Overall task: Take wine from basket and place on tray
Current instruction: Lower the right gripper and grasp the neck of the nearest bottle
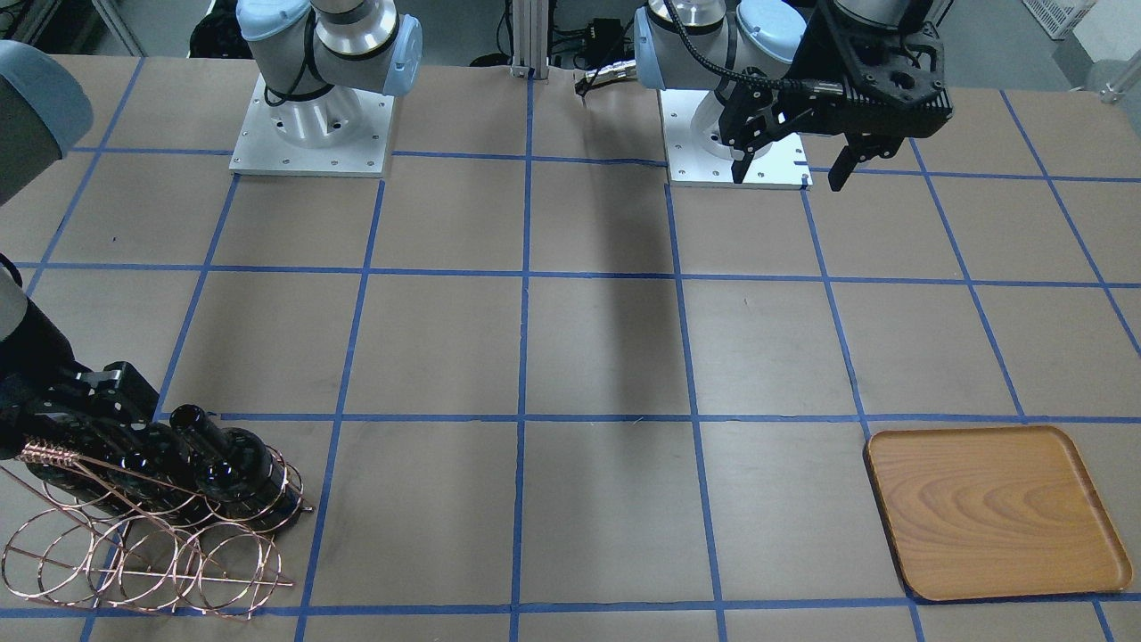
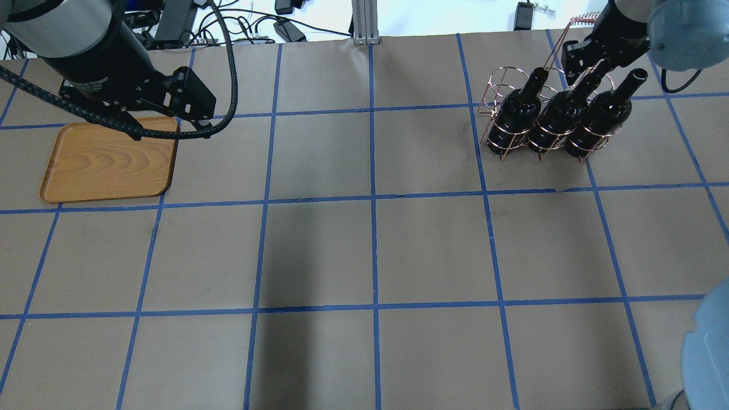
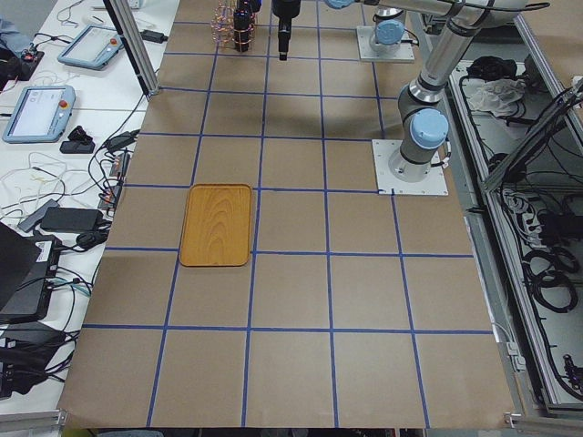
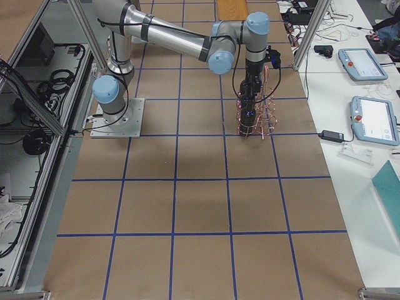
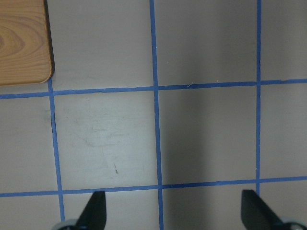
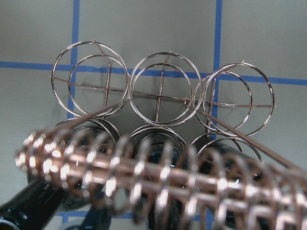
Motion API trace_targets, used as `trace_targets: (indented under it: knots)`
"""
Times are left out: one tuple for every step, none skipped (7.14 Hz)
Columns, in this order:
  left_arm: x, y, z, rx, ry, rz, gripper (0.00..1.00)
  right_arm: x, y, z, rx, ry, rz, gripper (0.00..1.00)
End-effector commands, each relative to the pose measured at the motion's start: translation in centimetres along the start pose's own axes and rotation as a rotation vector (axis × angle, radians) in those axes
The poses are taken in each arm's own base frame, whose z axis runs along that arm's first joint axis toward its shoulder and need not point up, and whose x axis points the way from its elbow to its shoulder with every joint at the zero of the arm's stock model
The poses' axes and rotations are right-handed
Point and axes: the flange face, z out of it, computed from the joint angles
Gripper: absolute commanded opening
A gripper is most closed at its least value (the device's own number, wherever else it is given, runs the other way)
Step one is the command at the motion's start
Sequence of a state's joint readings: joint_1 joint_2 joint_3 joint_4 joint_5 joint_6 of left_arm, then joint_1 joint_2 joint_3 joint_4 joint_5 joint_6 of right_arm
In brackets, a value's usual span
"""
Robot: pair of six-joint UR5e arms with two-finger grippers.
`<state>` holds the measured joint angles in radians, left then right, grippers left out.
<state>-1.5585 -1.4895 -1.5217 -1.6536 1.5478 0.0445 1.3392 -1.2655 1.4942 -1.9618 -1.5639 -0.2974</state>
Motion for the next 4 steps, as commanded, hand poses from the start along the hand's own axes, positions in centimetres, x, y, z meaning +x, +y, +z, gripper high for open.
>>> trace_targets:
  knots:
    - [0.0,0.0,0.0,0.0,0.0,0.0,1.0,-0.01,0.08,0.11,-0.006,-0.001,0.001,0.86]
    - [0.01,-0.14,0.12,0.0,0.001,0.0,1.0,-0.05,0.08,0.12,-0.006,-0.004,0.001,0.7]
    - [0.0,0.04,-0.08,0.003,0.0,0.0,1.0,-0.12,0.28,0.42,-0.019,-0.01,0.002,0.57]
    - [0.02,-0.01,-0.01,0.002,0.001,0.0,1.0,-0.19,0.52,0.66,-0.042,-0.017,0.003,0.57]
